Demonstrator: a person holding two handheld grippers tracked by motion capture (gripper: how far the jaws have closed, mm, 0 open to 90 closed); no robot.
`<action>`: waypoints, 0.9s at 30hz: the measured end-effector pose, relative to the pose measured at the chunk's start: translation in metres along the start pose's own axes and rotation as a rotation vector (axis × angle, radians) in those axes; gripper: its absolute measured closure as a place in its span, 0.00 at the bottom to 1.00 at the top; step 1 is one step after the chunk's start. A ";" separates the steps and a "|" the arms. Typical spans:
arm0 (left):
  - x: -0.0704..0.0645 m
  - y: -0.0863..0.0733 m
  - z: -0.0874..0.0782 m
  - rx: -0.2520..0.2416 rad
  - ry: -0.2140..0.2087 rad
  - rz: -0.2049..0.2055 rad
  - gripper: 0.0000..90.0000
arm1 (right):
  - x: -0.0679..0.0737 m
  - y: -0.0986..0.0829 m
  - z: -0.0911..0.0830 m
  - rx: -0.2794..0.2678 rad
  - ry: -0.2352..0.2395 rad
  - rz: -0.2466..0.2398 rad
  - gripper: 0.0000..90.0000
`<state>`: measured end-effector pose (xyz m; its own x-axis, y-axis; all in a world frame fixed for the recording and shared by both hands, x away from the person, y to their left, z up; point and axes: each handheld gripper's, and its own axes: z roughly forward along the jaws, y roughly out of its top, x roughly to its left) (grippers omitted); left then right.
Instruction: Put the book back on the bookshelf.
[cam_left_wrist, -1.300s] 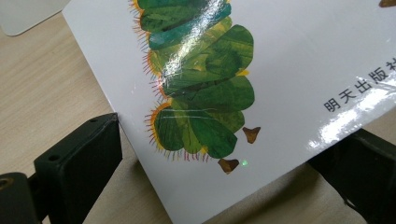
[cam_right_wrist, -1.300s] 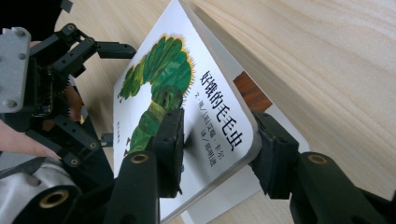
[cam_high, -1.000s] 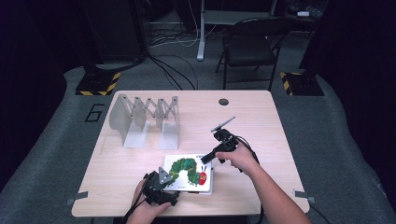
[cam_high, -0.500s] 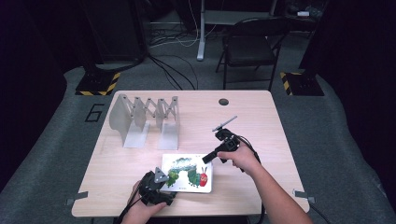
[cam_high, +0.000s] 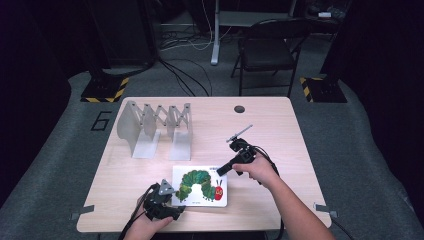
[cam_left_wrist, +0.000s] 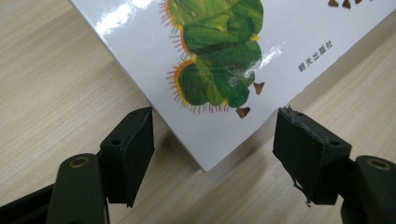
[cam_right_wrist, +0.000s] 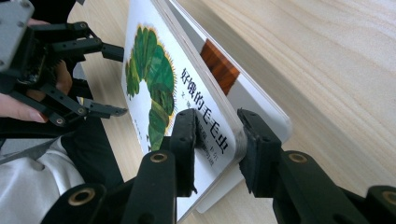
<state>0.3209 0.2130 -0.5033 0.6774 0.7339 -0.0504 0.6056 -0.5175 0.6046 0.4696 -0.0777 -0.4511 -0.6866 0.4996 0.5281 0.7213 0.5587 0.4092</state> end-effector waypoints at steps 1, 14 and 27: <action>0.001 0.001 -0.001 -0.006 -0.003 -0.003 0.32 | 0.000 0.000 0.000 0.002 0.000 -0.001 0.77; 0.026 0.025 -0.003 -0.053 -0.039 -0.066 0.32 | 0.002 0.000 -0.001 0.004 -0.004 -0.034 0.77; 0.048 0.039 0.008 -0.067 -0.189 -0.172 0.37 | 0.003 -0.002 -0.002 0.002 -0.017 -0.070 0.77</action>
<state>0.3802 0.2240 -0.4881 0.6369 0.7099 -0.3007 0.6937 -0.3575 0.6253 0.4661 -0.0785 -0.4488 -0.7365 0.4705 0.4859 0.6717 0.5937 0.4432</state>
